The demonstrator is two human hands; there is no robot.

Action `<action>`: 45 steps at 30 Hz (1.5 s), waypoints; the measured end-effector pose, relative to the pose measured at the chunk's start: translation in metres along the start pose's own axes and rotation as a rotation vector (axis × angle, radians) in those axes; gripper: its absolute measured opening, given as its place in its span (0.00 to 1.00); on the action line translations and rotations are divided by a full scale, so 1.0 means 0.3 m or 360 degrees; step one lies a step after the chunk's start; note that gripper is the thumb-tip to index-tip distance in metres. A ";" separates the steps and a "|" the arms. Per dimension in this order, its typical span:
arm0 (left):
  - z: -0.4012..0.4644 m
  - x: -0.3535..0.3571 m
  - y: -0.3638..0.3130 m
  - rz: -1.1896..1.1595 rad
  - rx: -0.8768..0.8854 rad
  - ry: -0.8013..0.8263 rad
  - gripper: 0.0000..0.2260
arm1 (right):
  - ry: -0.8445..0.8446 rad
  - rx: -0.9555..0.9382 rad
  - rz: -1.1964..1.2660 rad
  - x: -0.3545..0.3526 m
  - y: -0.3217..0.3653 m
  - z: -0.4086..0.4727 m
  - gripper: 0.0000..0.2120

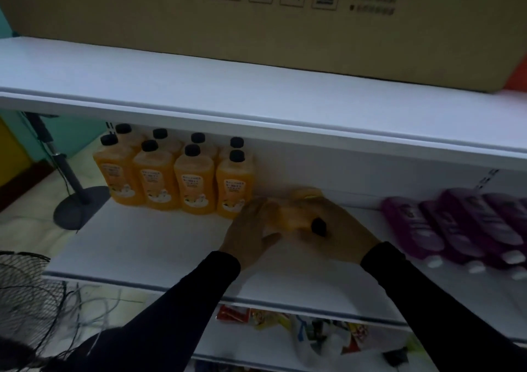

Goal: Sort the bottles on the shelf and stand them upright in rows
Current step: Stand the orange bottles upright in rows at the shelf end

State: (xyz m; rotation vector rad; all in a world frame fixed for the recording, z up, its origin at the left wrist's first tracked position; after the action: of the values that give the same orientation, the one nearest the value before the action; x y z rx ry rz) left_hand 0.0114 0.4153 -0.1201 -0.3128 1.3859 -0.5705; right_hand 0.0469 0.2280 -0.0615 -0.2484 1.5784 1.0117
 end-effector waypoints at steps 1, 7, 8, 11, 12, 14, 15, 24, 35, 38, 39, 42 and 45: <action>0.015 0.002 -0.011 -0.0033 -0.0021 -0.0036 0.28 | 0.0008 -0.0014 0.0042 -0.027 -0.006 0.011 0.28; 0.026 0.030 -0.014 -0.0589 -0.0222 -0.0121 0.21 | -0.0161 0.0030 0.0374 -0.085 -0.029 0.110 0.21; 0.021 0.033 -0.014 -0.0667 -0.0247 -0.0141 0.22 | -0.0177 0.0027 0.0457 -0.074 -0.037 0.119 0.20; 0.016 0.035 -0.020 -0.0707 -0.0261 -0.0139 0.22 | -0.0123 0.0030 0.0583 -0.025 -0.056 0.133 0.31; 0.017 0.033 -0.022 -0.0665 -0.0248 -0.0133 0.21 | -0.0110 0.0036 0.0591 -0.016 -0.062 0.137 0.35; 0.018 0.027 -0.020 -0.0578 -0.0219 -0.0140 0.21 | -0.0082 0.0043 0.0578 -0.001 -0.069 0.142 0.39; 0.014 0.026 -0.011 -0.0512 -0.0213 -0.0138 0.21 | -0.0077 0.0034 0.0575 0.008 -0.068 0.141 0.39; -0.136 0.028 0.212 0.0538 -0.0548 0.0126 0.42 | -0.0236 0.0058 0.0689 0.069 -0.086 0.191 0.45; -0.145 0.065 0.269 0.0554 -0.0546 0.0144 0.45 | -0.0270 0.0349 0.0221 0.052 -0.110 0.362 0.39; -0.143 0.064 0.269 0.0550 -0.0526 0.0104 0.45 | -0.0317 0.0341 0.0335 0.058 -0.090 0.379 0.37; -0.142 0.064 0.269 0.0548 -0.0525 0.0102 0.45 | -0.0339 0.0343 0.0331 0.060 -0.083 0.383 0.37; -0.144 0.061 0.268 0.0538 -0.0529 0.0105 0.44 | -0.0348 0.0379 0.0228 0.062 -0.072 0.391 0.35; -0.144 0.057 0.262 0.0549 -0.0523 0.0091 0.44 | -0.0343 0.0400 0.0220 0.061 -0.071 0.399 0.35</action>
State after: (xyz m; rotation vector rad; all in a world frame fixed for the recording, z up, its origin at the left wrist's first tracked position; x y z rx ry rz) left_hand -0.0142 0.4761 -0.1833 -0.3125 1.5477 -0.0659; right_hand 0.1392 0.3072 -0.0802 0.1403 1.5210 0.9013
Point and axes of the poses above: each hand's wrist, its own z-axis towards the middle knuckle, its own x-axis out of the palm, y = z × x, the point moved 3 cm from there along z, towards the middle knuckle, and after that the axes turned 5 degrees about y, right-handed, at the moved point
